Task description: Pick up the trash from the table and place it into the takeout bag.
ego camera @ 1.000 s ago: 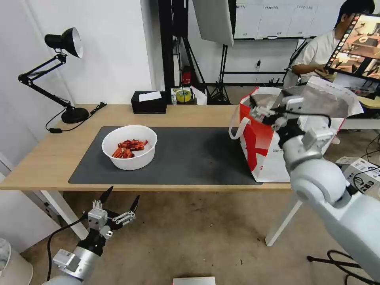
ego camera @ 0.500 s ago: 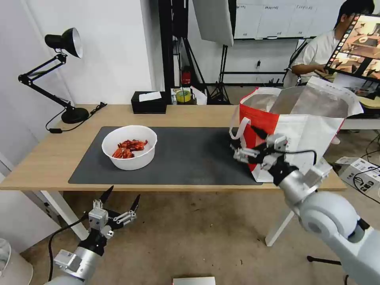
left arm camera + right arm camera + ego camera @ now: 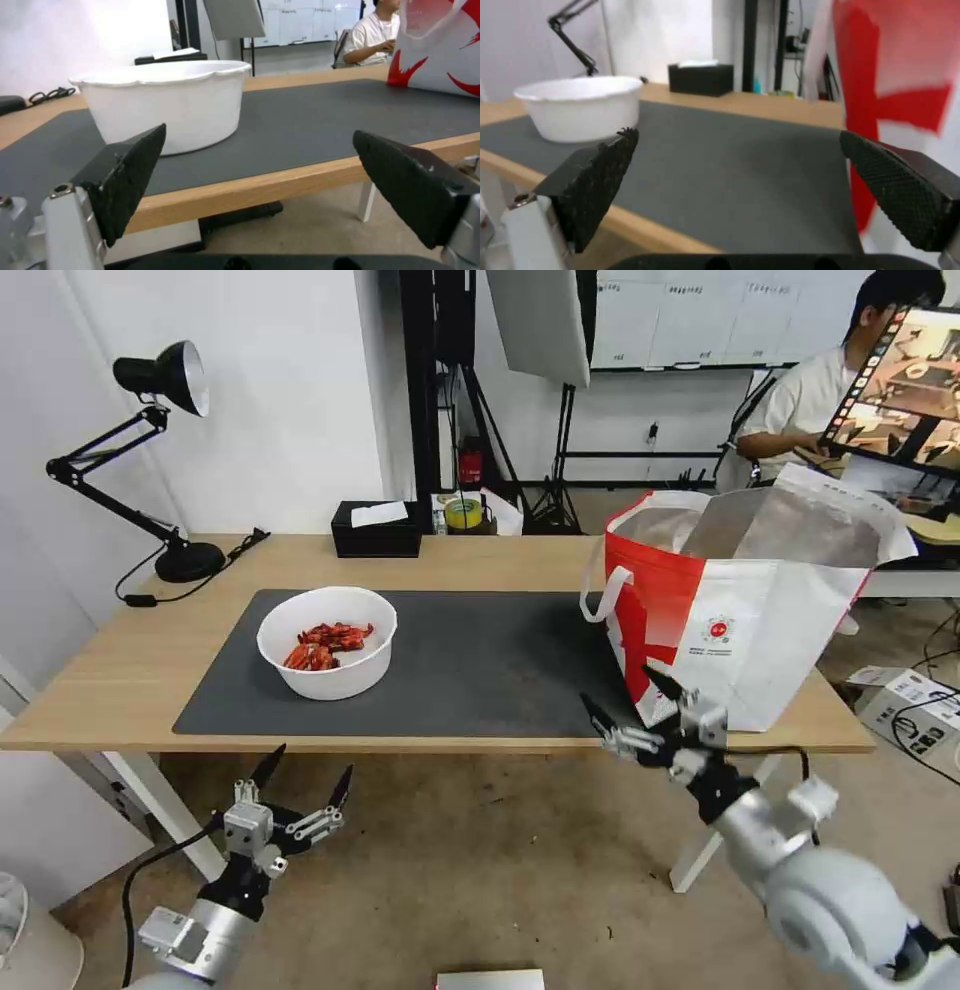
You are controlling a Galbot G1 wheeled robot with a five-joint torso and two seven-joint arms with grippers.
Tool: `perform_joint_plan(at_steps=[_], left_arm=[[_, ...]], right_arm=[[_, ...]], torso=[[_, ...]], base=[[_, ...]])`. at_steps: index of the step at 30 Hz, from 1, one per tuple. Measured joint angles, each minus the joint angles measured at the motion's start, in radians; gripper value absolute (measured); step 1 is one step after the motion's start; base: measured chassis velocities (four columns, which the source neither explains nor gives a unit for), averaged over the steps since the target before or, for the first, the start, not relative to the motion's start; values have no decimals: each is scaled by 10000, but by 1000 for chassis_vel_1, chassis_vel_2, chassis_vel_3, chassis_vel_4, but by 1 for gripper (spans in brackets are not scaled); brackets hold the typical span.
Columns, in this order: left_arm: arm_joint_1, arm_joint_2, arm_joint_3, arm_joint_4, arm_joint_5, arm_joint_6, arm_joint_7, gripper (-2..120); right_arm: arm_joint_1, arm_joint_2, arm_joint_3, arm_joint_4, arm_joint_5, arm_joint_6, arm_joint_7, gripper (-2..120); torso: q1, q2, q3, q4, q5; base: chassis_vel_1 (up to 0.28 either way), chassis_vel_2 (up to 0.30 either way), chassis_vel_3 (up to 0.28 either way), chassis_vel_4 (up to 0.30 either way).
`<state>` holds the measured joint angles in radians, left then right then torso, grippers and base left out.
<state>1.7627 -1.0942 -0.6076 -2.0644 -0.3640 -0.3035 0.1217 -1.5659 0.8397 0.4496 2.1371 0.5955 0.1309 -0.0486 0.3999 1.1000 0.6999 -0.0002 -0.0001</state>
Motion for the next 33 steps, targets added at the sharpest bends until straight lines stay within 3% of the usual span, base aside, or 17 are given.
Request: perform_joint_plan(at_steps=[14,33], left_arm=[[-7,26,27,7,12,-10,8,100],[-72,35,68,79,0,-13,14,100]], right_arm=[[-493,920,-361,-424,-711,111,1284,100],[-487,1019,-598,-559,-824,-30,1588,100]], torso=[[1,-1,1,2,1],[1,-1,1,2,1]], base=[[0,0,0,0],[0,0,0,0]])
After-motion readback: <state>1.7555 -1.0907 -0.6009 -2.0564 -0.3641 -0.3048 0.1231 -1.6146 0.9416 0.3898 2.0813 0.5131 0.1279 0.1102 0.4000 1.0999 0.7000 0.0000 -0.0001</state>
